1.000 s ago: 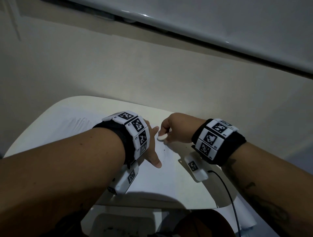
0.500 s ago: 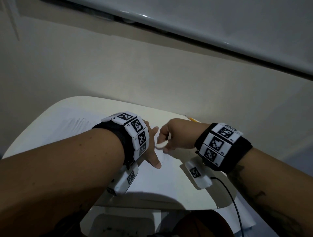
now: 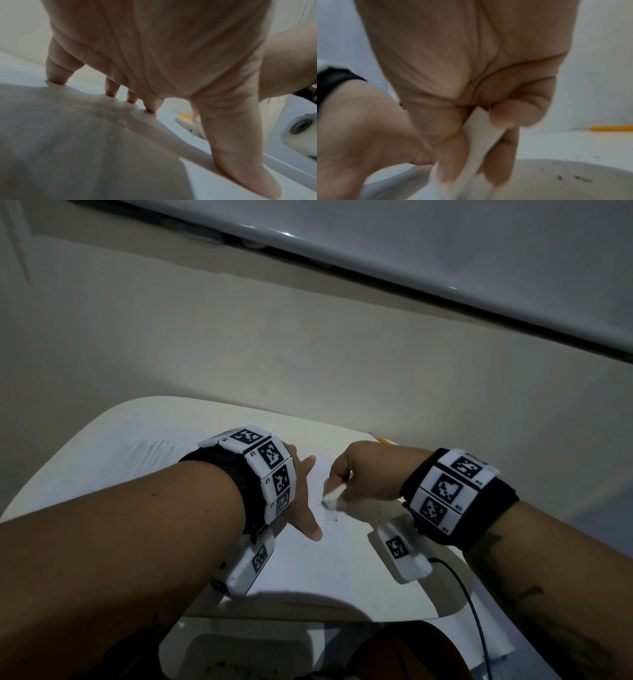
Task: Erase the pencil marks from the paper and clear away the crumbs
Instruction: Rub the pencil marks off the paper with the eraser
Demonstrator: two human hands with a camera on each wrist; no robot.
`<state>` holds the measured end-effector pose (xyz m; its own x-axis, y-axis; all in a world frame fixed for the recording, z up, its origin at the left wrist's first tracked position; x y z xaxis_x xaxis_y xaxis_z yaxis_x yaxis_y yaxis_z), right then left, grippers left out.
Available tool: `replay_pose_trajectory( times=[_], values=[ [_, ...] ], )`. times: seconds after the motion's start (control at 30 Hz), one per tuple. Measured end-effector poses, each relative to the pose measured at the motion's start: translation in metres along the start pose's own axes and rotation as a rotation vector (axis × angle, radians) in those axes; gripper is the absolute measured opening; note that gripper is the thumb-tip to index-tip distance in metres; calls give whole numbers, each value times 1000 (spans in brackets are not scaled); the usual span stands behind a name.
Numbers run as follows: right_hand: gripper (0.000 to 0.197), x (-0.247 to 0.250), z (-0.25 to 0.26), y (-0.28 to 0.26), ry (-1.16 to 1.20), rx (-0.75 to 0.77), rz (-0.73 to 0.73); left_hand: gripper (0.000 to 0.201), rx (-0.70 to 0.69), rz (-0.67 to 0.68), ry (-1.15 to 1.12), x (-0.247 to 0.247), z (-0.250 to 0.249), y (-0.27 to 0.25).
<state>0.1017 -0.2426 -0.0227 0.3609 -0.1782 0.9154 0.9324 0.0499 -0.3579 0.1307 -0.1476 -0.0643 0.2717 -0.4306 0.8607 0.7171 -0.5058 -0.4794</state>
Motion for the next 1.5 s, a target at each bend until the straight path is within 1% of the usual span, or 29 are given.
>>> replay_pose_trajectory(
  times=[0.1, 0.17, 0.27, 0.33, 0.43, 0.5, 0.53, 0.63, 0.67, 0.73, 0.8, 0.87, 0.93, 1.0, 1.1, 1.17, 1.23, 1.27, 1.3, 1.37, 1.4, 1.43, 1.5],
  values=[
    [13, 29, -14, 5, 54, -67, -162, 129, -20, -5, -29, 1, -3, -3],
    [17, 35, -15, 10, 55, -75, -195, 126, -33, -14, -20, 4, -7, -5],
    [17, 25, -9, 16, 72, -59, -165, 126, -32, -2, -2, 3, -6, -1],
    [15, 18, -5, 16, 37, -34, -138, 128, -27, 1, 0, 3, -5, 2],
    [18, 4, -3, 10, -4, -13, -26, 126, -28, 25, -11, 0, -6, 0],
    [14, 1, -7, 8, -1, -26, 14, 125, -28, 22, -11, 1, -7, -1],
    [12, 6, -8, 9, 0, -31, -16, 126, -26, 15, -3, 1, -6, -1],
    [12, 27, -10, 15, 53, -41, -185, 127, -23, 8, 10, 1, -5, -2],
    [14, 28, -9, 15, 68, -41, -205, 127, -25, 5, 14, 2, -6, -3],
    [17, 20, -3, 15, 19, -14, -173, 125, -32, 8, 18, 2, -8, -5],
    [17, 9, 2, 12, -57, 16, -108, 125, -29, 15, -1, 2, -8, -5],
    [19, -1, 2, 8, -60, 16, -17, 125, -19, 26, -5, 0, -8, -4],
    [14, 0, 0, 6, -35, 4, 19, 126, -11, 19, 4, 0, -7, -4],
    [9, 12, -1, 8, -7, -6, -61, 128, -11, 16, -2, -1, -6, -3],
    [15, 29, -4, 13, 51, -29, -203, 132, -18, 6, -29, -1, -5, 0],
    [15, 33, -8, 15, 79, -49, -234, 134, -41, -17, -52, 1, -6, 1],
    [12, 35, -12, 15, 87, -66, -244, 135, -71, -68, -66, 7, -10, 0],
    [11, 36, -14, 15, 85, -71, -251, 132, -74, -81, -65, 7, -10, 0],
    [11, 37, -16, 14, 86, -76, -259, 122, -86, -100, -76, 9, -11, 0],
    [13, 38, -21, 13, 94, -85, -266, 78, -96, -181, -58, 20, -13, 1],
    [15, 36, -24, 13, 95, -88, -260, 68, -122, -201, -49, 25, -17, 0],
    [16, 34, -25, 14, 93, -92, -248, 66, -167, -203, -31, 28, -23, 0],
    [17, 30, -24, 15, 88, -91, -227, 50, -218, -160, -61, 28, -30, -2]
  ],
)
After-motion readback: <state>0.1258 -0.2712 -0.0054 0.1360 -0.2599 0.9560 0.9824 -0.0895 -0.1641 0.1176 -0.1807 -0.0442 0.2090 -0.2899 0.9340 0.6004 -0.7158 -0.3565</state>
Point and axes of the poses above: each hand's wrist, its own y-axis towards the middle knuckle, its own x-axis out of the back of the hand, z = x × y, the point moved 10 cm from there along y, towards the middle knuckle, and after that the axes turned 1 degree about x, right-handed, at the moved point
